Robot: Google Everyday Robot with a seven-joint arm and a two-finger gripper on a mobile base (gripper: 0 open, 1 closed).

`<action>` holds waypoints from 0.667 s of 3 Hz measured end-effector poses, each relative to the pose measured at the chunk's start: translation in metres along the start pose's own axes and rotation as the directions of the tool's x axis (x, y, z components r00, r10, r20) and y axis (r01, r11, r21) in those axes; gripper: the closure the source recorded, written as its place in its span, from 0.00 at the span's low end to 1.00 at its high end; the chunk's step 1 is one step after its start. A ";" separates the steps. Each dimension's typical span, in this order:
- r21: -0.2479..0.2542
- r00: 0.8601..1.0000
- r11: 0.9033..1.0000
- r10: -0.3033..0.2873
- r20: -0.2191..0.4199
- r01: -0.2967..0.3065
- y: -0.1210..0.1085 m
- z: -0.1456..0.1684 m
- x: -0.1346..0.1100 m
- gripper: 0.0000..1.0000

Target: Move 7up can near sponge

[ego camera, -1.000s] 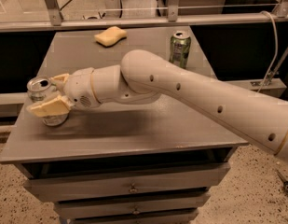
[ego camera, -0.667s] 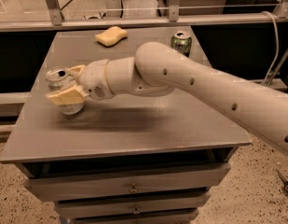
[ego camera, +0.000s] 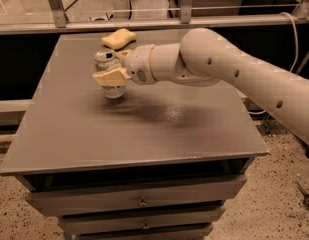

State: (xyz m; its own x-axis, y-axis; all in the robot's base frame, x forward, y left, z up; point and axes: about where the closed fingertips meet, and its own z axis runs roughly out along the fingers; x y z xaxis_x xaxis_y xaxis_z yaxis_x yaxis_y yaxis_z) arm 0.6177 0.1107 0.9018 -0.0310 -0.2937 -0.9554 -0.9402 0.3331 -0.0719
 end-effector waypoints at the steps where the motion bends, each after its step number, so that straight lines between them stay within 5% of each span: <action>1: -0.011 1.000 1.000 -0.004 0.003 0.004 0.005 0.004 -0.002 1.00; 2: 0.045 0.999 0.998 -0.035 0.034 0.034 -0.011 -0.004 -0.015 1.00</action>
Offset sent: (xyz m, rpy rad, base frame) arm 0.0379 -0.0267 0.0503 0.0577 -0.1705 -0.1270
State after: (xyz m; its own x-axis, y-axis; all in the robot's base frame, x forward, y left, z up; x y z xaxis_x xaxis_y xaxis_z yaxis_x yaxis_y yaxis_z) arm 0.6270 0.1080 0.9179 0.0137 -0.2747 -0.9614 -0.9245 0.3627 -0.1168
